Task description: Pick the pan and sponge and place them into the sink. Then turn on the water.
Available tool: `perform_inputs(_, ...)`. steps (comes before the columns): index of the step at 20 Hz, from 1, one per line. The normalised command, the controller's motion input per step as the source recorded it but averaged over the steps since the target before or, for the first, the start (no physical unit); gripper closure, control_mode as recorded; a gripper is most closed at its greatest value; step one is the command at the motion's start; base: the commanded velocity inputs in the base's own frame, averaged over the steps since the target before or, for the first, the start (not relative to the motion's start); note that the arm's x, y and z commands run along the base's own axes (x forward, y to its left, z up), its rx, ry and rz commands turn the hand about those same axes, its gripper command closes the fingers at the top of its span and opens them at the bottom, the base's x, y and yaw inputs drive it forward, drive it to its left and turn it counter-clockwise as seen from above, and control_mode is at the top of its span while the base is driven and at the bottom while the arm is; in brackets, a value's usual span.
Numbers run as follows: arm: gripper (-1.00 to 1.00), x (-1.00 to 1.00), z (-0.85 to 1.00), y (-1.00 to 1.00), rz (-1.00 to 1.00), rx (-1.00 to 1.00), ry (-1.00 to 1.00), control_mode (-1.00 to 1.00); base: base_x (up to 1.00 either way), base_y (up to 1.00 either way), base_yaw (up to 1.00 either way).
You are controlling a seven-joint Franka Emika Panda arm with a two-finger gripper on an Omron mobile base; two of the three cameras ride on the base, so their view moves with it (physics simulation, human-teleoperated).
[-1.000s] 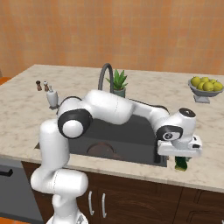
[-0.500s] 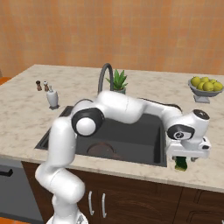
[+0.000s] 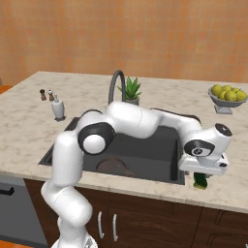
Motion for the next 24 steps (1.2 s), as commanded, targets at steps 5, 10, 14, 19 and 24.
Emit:
perform_inputs(5, -1.00, 0.13, -0.02, -0.04, -0.01, 0.00, -0.03, -1.00, 0.00, 0.00, 0.00)
perform_inputs(10, -1.00, 0.21, -0.23, -0.05, 0.00, 0.00, 0.00, -1.00, 0.00, 0.00, 0.00)
perform_inputs(14, -1.00, 0.22, -0.15, -0.41, 0.00, 0.00, 0.00, -1.00, 0.00, 0.00, 0.00)
perform_inputs(19, -1.00, 0.25, -0.21, -0.21, 0.00, 0.00, 0.00, -1.00, 0.00, 0.00, 0.00)
perform_inputs(24, -1.00, 0.04, -0.34, -0.11, 0.00, 0.00, 0.00, -1.00, 0.00, 0.00, 0.00)
